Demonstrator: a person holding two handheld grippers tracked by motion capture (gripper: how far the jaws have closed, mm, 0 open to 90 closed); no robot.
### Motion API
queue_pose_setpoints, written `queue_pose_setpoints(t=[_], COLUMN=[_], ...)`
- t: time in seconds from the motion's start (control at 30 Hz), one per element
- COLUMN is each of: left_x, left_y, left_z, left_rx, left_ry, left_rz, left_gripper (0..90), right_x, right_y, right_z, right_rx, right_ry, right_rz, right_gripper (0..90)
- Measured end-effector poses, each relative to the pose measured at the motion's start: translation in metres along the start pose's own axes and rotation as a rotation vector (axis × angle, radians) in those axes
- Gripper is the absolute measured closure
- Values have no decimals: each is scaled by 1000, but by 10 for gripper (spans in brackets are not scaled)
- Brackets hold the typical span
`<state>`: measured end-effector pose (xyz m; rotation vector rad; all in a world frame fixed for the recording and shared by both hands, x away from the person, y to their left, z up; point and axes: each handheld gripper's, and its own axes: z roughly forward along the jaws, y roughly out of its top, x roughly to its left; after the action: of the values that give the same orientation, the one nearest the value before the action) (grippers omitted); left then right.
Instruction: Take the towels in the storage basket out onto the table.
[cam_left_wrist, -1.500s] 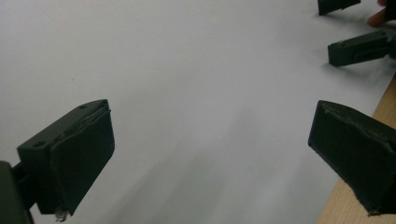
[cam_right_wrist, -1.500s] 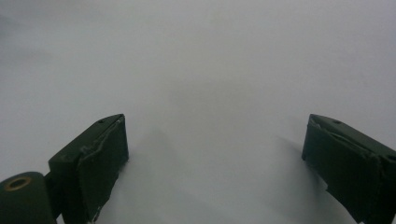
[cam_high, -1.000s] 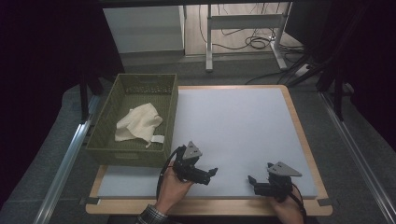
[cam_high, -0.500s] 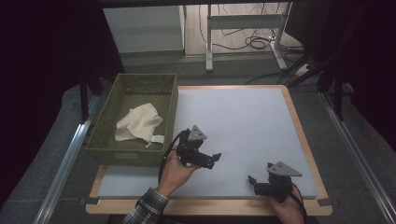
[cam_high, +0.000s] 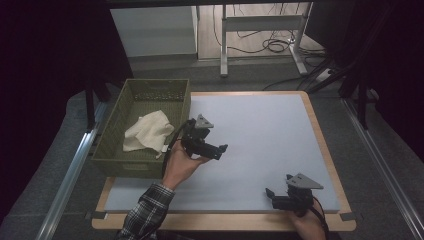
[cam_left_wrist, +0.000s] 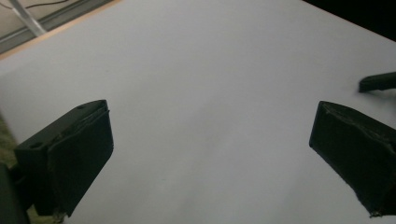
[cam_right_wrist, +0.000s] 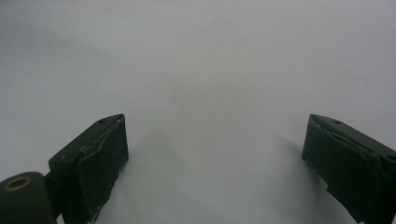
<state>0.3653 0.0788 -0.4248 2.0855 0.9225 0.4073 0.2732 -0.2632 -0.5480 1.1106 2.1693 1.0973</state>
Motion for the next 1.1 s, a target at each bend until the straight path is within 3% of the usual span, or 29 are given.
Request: queue_pose_setpoints(t=[0.27,0.63,0.83,1.1], left_x=[33,74,101,135], left_y=[5,3,-2,-15], left_z=[-12,-28,-38,-46], left_rx=[23,34,57,72], left_ry=[72,106,155,173], left_rz=[-27,-65,-96,-147], left_gripper=[0,0,3,24], right_x=[0,0,0,0], right_y=[0,0,0,0], right_z=[0,0,0,0], right_rx=[0,0,0,0], right_ry=[1,2,0,1], right_rz=[0,0,0,0], right_gripper=[71,71,71,71])
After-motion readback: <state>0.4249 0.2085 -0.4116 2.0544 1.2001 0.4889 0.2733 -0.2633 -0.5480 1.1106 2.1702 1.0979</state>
